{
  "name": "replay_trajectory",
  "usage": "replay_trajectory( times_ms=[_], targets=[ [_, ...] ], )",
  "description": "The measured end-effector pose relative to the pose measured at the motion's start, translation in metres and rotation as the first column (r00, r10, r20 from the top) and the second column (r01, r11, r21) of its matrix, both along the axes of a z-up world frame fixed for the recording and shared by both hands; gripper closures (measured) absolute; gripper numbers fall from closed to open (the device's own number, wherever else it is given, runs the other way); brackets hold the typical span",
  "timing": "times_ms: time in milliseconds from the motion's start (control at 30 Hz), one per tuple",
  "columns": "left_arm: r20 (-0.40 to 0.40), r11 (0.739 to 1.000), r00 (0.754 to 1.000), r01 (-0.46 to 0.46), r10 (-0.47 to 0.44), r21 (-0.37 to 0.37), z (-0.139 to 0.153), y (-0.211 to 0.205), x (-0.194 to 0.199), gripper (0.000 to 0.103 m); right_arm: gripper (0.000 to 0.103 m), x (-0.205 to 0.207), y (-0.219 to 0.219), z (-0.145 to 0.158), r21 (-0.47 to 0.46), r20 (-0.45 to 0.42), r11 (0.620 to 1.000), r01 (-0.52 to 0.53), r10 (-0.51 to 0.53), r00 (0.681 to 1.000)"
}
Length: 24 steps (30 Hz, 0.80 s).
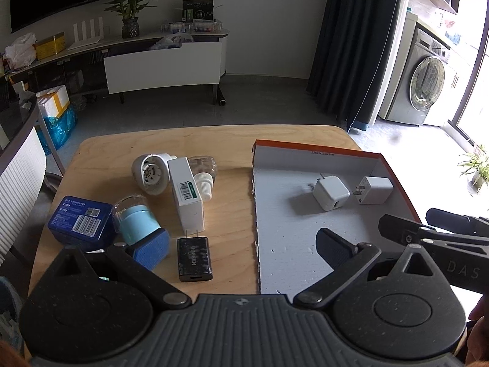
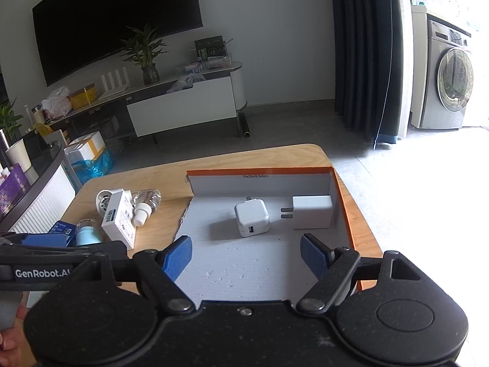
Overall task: Organize rigid objects
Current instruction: 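Withdraw both tools from the tray back over the table items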
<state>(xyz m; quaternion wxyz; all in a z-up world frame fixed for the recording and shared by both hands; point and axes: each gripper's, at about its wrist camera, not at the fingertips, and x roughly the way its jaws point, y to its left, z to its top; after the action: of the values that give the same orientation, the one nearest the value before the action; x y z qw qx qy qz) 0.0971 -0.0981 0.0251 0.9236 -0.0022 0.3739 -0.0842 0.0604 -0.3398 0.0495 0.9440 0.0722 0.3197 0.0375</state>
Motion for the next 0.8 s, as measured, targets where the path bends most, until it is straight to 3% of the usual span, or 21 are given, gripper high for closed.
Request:
replay_trajectory(
  times_ms=[800],
  targets=[
    [0.003, 0.994, 0.995, -0.103, 0.103, -0.036, -0.004, 0.047, -0.032, 0.000, 0.011, -0.012, 0.046, -0.002, -0.012, -0.022, 0.994, -0.108, 0.108, 0.994]
  ],
)
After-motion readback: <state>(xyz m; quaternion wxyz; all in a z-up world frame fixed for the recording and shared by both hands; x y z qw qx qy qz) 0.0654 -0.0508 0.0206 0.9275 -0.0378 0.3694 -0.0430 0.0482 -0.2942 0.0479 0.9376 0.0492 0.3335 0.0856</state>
